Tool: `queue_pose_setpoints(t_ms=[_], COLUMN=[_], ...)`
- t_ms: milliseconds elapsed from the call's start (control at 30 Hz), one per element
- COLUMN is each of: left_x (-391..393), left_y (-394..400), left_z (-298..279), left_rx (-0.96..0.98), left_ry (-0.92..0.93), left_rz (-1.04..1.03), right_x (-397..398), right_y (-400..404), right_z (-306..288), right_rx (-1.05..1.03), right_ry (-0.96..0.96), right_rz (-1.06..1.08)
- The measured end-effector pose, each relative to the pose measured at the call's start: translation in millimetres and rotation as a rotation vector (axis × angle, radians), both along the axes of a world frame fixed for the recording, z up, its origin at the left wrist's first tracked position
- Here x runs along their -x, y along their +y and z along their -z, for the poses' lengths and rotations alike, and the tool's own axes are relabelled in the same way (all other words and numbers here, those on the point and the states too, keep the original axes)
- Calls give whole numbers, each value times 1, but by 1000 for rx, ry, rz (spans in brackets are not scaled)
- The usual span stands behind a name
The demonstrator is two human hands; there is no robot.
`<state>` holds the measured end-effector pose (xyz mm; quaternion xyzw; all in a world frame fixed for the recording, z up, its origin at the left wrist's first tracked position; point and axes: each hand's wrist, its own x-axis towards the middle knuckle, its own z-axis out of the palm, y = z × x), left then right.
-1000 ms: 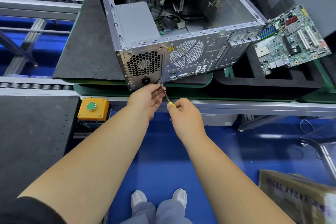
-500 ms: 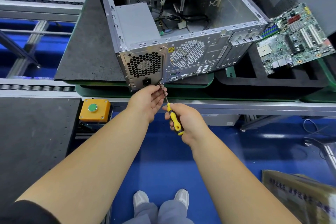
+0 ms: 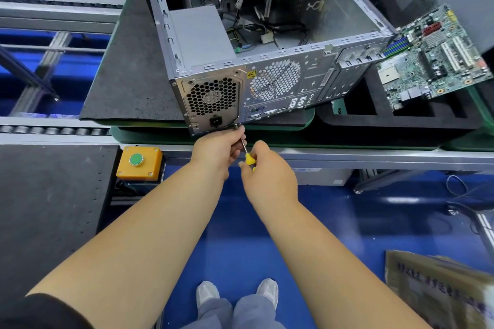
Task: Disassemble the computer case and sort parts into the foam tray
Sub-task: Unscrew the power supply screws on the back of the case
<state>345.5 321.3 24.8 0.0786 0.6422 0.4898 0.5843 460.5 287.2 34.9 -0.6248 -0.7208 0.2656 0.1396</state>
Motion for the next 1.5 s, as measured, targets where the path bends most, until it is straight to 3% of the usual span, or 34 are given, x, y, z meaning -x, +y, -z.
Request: queue_pose_setpoints(t_ms=[100,300,433,533,933,1133,1267,1433,1500], left_x=[1,1,1,4,4,3,3,4,4], left_y=[1,0,-1,1,5,4,4,4,5], left_z=[1,0,-2,-8,-14,-14,-17,-19,-20], left_rx=[-14,-47,-37,-2,57,71,82,89,100], left_ry=[33,19,-71,-165,-170,-173,-172,-196,-209], left_rz=[-3,-15,-54,-52,-25,-20,-15,-10,-8], right_x=[-3,-8,-9,-6,-9,-9,-9,-9,-10], right_y=[2,4,1,0,-2,0,0,-3,-2], right_z=[3,0,3,6,8,6,4,0,-2], right_rx=[141,867,962,862,186,63,55,306,341], right_ry=[144,900,1125,1043,268,88,85,440,474], right_rz=[26,322,396,397,137,64,48,187,221])
